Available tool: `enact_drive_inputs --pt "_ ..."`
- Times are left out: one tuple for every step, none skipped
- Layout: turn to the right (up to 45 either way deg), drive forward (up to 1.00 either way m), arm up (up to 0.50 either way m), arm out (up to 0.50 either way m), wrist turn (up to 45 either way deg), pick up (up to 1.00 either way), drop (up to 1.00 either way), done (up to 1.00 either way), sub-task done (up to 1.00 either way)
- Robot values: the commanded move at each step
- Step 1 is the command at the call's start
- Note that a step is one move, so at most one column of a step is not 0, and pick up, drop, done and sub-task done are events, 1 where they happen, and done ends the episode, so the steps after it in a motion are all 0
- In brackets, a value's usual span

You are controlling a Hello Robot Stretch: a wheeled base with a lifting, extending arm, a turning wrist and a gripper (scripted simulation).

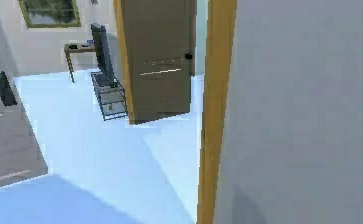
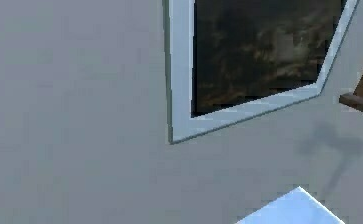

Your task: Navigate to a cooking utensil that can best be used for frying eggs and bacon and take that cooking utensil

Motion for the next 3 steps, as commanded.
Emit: enact_drive_inputs --pt "-24.0 0.00 0.00 0.00 0.0 0.00 0.00 0.00 0.00" --pt "0.0 0.45 0.00 0.00 0.0 0.00 0.00 0.00 0.00" --pt "-45.0 0.00 0.00 0.00 0.0 0.00 0.00 0.00 0.00"
